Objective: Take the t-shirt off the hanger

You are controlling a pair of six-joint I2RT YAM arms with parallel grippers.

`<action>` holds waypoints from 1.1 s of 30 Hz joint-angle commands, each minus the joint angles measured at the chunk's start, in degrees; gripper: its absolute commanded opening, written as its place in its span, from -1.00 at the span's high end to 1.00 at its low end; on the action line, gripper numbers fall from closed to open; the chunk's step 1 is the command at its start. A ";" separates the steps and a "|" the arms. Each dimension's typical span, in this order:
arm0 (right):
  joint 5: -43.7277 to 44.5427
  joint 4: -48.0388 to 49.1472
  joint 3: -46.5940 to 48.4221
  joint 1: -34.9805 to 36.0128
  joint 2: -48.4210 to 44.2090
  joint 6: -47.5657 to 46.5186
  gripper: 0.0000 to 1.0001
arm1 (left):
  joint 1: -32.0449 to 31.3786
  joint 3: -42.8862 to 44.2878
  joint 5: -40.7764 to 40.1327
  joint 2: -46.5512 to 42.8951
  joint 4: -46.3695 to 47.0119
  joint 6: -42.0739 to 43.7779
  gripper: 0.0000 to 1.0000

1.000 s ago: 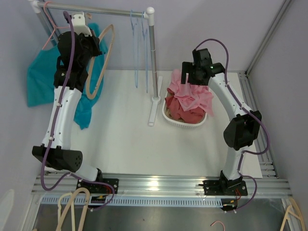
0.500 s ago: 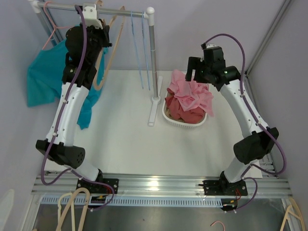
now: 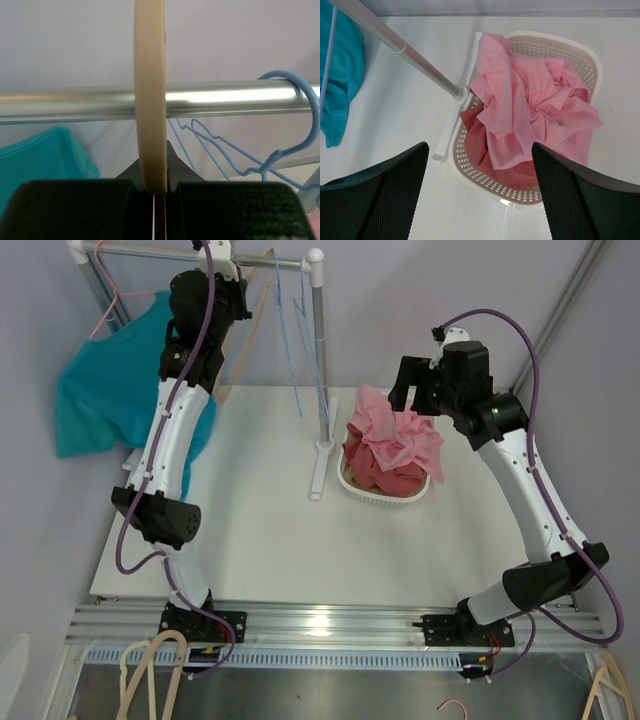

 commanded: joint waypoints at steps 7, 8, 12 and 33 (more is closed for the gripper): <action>-0.42 1.84 -1.88 -0.07 -2.57 -0.61 -0.77 | -2.32 2.01 0.46 0.94 1.11 1.63 0.99; -0.42 1.93 -2.32 -0.07 -2.48 -0.61 -0.77 | -2.41 1.57 0.63 0.85 1.02 1.63 0.99; -1.03 2.72 -3.29 -0.16 -2.83 -0.26 -0.77 | -3.55 -1.33 0.72 -0.03 1.20 1.98 0.99; -4.46 4.56 -6.36 -0.16 -3.36 -0.09 -0.78 | -5.14 -5.99 -4.81 -7.32 0.50 3.47 0.45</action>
